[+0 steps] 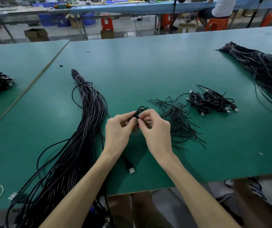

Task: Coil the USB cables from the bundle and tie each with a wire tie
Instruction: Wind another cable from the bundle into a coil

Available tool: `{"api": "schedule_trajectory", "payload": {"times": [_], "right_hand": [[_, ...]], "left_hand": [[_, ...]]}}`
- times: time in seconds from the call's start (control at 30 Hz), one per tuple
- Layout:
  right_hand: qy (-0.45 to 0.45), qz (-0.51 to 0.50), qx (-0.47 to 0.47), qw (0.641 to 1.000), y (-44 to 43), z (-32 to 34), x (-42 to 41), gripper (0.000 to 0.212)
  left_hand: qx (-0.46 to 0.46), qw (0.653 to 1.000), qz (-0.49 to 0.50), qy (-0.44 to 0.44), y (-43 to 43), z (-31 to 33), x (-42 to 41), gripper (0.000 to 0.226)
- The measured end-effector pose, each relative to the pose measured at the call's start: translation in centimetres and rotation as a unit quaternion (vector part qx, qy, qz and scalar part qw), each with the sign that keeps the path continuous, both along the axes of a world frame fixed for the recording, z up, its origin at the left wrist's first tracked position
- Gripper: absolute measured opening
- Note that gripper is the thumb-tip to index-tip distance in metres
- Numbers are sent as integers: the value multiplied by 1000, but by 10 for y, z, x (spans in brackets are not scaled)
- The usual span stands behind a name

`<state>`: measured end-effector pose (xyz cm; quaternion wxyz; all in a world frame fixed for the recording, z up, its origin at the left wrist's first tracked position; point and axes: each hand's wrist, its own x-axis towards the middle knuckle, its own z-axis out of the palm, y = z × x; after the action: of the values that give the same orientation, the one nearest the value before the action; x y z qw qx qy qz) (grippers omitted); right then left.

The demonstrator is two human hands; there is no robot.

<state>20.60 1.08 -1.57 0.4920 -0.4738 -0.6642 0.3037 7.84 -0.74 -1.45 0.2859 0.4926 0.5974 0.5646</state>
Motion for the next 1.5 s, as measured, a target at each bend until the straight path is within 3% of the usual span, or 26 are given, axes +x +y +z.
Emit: {"api": "schedule_trajectory", "payload": {"times": [0.27,0.43,0.57,0.83,1.3,1.5], "right_hand": [[88,44,-89,991,3,1,5,10],[78,41,-107,990,6,-2,2,3],[49,74,-107,990,7,-3,1,15],[16,73,-91,993,9,-4,2,18],[110,84,-113,984,8,0,1,23],[66,57,-54,995,7,-1,2,17]], "left_hand": [[-23,983,-19,-183,-1,-2,-2,19],[-32,960,-16,-279,0,-1,-6,19],[-35,943,-26,-331,-1,1,-7,24],[-17,967,-19,-252,-3,1,-3,21],[31,991,-7,-131,-5,4,4,21],[10,985,-17,-171,-5,4,3,20]]}}
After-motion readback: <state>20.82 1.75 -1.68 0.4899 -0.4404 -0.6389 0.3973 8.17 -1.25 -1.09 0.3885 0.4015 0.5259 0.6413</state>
